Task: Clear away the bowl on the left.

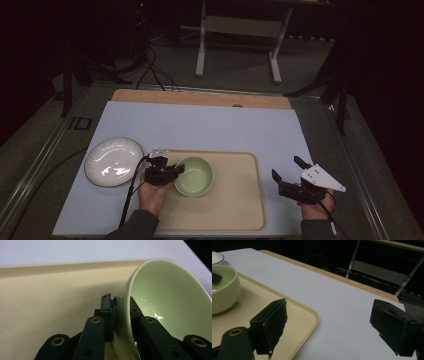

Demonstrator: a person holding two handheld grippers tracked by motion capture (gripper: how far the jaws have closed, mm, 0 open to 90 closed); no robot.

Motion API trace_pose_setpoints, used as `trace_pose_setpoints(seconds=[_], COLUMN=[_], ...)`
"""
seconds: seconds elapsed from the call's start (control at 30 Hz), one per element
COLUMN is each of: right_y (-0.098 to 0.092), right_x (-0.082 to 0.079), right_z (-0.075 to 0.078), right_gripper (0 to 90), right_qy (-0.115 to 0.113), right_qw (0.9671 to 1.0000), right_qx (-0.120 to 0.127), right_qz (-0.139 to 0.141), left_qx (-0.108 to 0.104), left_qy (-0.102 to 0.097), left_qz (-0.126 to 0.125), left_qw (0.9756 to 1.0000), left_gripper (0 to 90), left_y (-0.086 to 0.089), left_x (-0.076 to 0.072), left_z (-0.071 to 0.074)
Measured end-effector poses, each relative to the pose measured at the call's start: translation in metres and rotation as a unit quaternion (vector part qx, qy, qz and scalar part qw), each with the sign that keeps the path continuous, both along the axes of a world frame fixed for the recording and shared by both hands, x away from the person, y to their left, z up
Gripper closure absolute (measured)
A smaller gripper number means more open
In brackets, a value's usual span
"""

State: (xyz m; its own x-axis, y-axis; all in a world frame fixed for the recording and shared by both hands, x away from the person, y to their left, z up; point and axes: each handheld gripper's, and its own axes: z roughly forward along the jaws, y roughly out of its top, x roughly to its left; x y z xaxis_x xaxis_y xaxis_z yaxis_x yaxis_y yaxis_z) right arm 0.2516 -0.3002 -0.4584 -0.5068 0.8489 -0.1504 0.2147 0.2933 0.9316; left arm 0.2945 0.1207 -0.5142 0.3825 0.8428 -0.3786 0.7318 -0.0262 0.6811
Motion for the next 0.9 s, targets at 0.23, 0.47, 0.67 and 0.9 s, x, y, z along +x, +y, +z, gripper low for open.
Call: trace_pose_setpoints(seconds=[0.23, 0.47, 0.67, 0.9], right_y=[0.000, 0.000, -0.001, -0.001], right_x=[0.000, 0.000, 0.000, 0.000], right_z=[0.000, 0.000, 0.000, 0.000], right_gripper=[13.7, 13.7, 13.7, 13.7], right_qy=[0.000, -0.001, -0.001, -0.001], right_qw=[1.0000, 1.0000, 1.0000, 1.0000], right_qx=[0.000, 0.000, 0.002, 0.001], right_qz=[0.000, 0.000, 0.000, 0.000], left_qx=[0.015, 0.024, 0.042, 0.065], left_qy=[-0.013, -0.032, -0.048, -0.063], left_qz=[-0.002, -0.004, -0.006, 0.007], left_qw=[0.9998, 0.9992, 0.9979, 0.9958], left_gripper=[81.3, 66.2, 53.1, 40.1], left_y=[-0.004, -0.003, -0.002, 0.003], left_x=[0.001, 0.001, -0.001, -0.004], left_z=[-0.003, 0.001, 0.013, 0.027])
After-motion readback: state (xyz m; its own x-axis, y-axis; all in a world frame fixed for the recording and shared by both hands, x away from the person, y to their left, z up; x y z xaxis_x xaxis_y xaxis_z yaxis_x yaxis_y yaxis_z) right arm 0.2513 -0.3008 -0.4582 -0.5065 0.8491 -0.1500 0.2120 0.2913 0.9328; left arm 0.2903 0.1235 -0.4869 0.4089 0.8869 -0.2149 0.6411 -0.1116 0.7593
